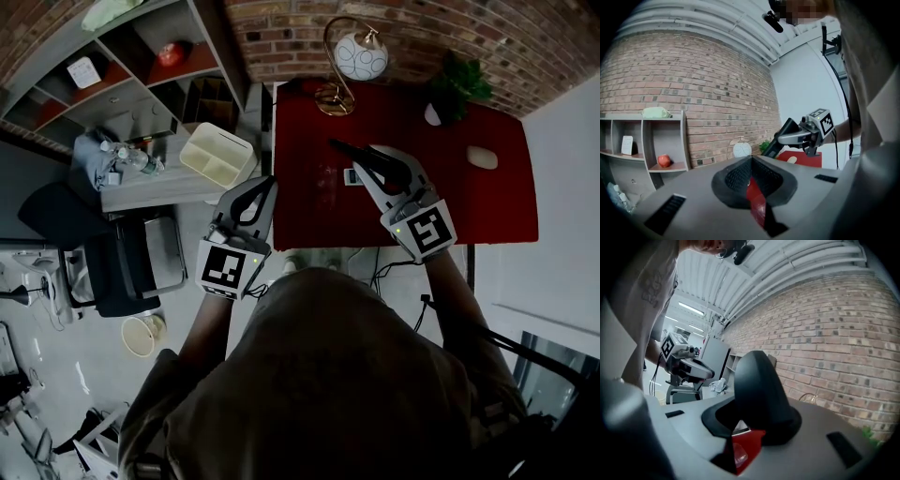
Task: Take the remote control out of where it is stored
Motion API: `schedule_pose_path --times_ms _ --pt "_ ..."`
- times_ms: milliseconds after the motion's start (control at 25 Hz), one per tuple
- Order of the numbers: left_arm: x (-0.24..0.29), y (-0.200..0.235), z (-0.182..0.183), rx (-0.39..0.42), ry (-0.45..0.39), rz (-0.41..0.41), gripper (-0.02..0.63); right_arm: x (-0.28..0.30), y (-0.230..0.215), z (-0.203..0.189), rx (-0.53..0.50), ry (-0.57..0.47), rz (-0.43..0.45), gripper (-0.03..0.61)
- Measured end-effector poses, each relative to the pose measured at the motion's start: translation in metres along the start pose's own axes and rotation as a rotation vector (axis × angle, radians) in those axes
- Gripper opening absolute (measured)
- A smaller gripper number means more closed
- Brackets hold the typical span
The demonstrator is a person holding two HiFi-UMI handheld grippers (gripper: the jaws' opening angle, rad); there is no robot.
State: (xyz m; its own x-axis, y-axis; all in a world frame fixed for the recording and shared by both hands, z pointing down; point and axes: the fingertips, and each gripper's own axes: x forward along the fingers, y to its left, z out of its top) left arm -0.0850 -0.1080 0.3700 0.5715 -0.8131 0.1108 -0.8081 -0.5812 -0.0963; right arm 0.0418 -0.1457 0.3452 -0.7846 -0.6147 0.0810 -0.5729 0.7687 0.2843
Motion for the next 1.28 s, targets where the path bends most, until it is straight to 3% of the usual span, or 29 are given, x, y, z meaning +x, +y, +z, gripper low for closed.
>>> schedule_pose_path --times_ms 200,480,920,1280 --pt "-0.005 0.014 0.006 0.013 -0.014 0.025 0.011 -0.025 -0.009 0.032 0.025 -0.094 -0.094 0.110" --pt "-0.011 0.019 0.011 0.034 -0.022 0.038 0.011 -0.056 -0.013 0.046 0.023 -0.155 -0.162 0.109" --pt "-0.022 0.026 0.020 0.043 -0.034 0.067 0.011 -0.084 0.001 0.060 0.079 -0.209 -0.185 0.109" --pt "-0.022 0.026 0.019 0.041 -0.028 0.060 0.011 -0.084 0.004 0.051 0.105 -0.185 -0.192 0.109"
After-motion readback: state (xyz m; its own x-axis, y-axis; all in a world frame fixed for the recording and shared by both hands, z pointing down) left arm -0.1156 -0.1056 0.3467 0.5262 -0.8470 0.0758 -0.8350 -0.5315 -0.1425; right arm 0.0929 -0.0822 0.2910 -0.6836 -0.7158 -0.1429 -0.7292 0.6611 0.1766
